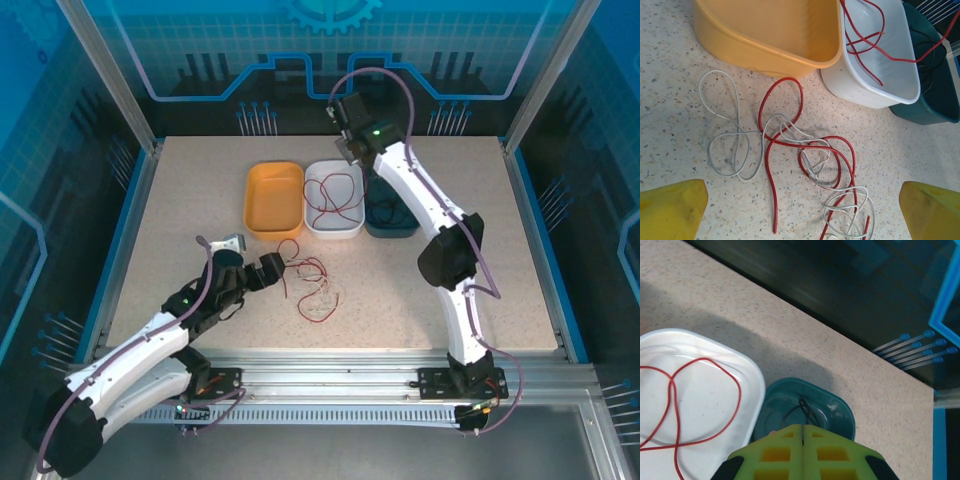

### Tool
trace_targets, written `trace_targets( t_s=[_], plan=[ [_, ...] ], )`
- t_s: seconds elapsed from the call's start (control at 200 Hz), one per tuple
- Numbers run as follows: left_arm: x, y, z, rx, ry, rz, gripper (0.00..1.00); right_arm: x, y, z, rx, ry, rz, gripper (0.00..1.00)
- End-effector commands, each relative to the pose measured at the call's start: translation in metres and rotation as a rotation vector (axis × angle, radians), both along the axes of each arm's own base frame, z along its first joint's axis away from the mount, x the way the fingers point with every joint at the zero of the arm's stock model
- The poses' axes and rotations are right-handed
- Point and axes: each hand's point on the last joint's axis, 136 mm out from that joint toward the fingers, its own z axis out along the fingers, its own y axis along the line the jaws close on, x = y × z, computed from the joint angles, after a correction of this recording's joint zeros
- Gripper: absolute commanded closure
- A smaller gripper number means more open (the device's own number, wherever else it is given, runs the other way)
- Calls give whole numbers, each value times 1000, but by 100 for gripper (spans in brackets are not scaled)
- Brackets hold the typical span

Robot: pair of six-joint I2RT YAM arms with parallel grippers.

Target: Untangle the cables

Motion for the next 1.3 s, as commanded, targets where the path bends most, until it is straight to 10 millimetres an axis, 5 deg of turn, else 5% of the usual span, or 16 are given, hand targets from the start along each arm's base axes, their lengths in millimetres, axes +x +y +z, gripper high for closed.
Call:
trace_targets(
  t_s=[0.0,0.2,0.225,0.365,0.715,1.031,1.296],
  plan=[
    [8,-8,19,-38,-45,-19,1,5,36,-4,-95,-48,107,100],
    [8,-9,17,-44,-38,-24,1,8,61,-29,-124,-27,174,100],
    [8,-9,17,-44,-38,-21,1,11,63,-47,-131,1,175,100],
    [8,-8,17,-42,-41,-18,1,11,67,-74,-110,53,181,100],
    [6,-7,14,-38,-31,-18,1,12,32,-134,-61,207,70,100],
    [6,-8,13,-35,-24,-21,1,12,20,-164,-49,283,44,94],
    [4,-6,12,-30,-17,-18,1,16,22,-167,-49,287,48,85]
  ],
)
